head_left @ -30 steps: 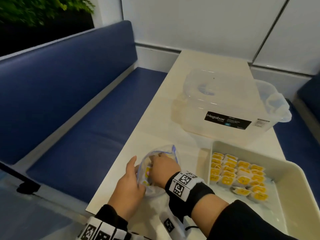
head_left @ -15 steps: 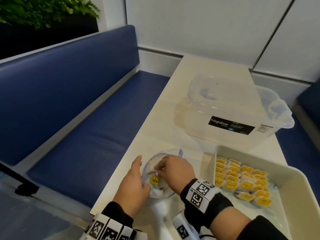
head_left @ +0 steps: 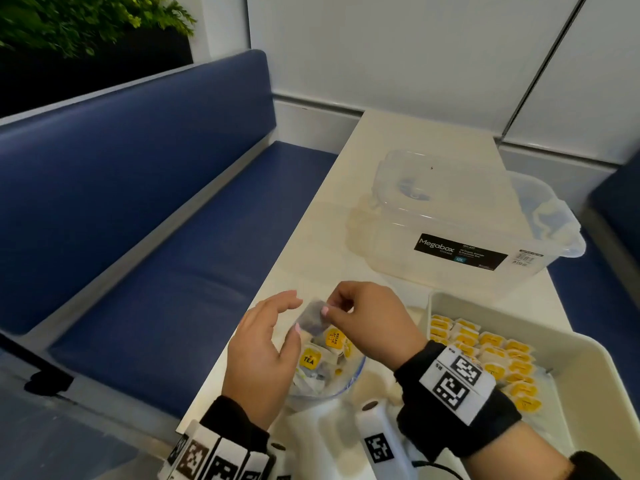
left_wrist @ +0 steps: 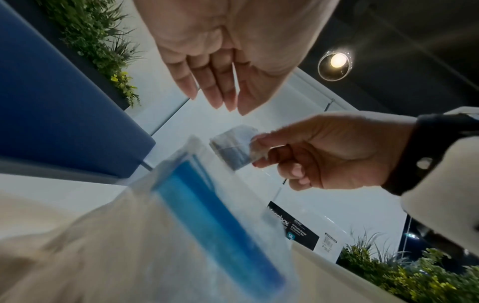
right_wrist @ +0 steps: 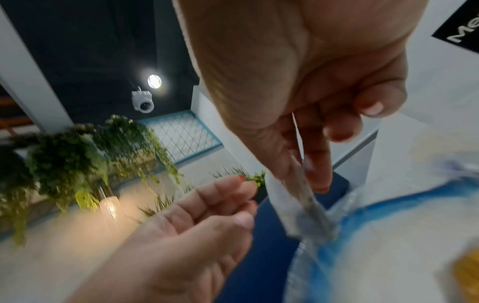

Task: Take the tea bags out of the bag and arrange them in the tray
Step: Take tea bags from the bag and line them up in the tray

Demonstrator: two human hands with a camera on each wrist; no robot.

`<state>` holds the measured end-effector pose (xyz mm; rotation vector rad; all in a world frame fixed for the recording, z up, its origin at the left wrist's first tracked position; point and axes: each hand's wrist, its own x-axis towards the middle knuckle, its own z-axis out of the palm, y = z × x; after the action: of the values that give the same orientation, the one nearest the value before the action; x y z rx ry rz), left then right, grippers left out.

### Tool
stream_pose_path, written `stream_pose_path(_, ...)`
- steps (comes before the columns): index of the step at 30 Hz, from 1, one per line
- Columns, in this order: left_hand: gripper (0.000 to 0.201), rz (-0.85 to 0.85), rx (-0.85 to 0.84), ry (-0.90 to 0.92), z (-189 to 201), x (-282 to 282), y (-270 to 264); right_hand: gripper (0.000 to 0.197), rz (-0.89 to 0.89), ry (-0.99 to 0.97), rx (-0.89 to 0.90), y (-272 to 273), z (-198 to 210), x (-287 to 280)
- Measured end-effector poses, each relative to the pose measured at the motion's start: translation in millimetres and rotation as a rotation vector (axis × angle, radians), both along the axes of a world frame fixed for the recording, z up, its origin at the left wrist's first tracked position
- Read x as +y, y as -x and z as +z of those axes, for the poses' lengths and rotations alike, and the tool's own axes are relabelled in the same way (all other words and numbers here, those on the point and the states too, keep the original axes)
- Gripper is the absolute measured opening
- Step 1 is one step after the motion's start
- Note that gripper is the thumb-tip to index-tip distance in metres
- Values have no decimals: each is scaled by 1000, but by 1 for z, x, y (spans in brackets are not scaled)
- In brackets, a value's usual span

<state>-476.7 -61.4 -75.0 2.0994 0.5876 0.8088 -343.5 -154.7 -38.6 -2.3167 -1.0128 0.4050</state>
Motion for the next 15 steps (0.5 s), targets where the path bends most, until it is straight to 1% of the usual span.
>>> stream_pose_path(3,51,-85,26,59,4,-6,-1,18,-28,-56,67,3,11,4)
stream_pose_path(6,64,-147,70,166,5,-11,-3,19,-57,-119,266,8,18,7)
stream_pose_path(8,59,-156,59,203,6,-13,-5,21,-42,-146,405,11,22,7)
stream_pose_path(10,46,-150,31,259,5,-13,-7,30,-23,-185,511,10,25,6)
stream_pose_path(11,39,-141,3,316,4,-13,-7,33,-36,-202,530,8,24,6)
stream_pose_path(12,34,-127,-28,387,2,-12,-8,32,-62,-205,519,6,21,5)
stream_pose_path(13,33,-111,-51,460,0,-10,-7,25,-86,-185,466,3,17,5)
stream_pose_path(14,32,-92,-63,527,-1,-9,-8,17,-89,-119,364,-1,12,4)
stream_pose_path(15,32,-77,-70,588,-2,-8,-8,13,-55,-3,234,-4,7,4)
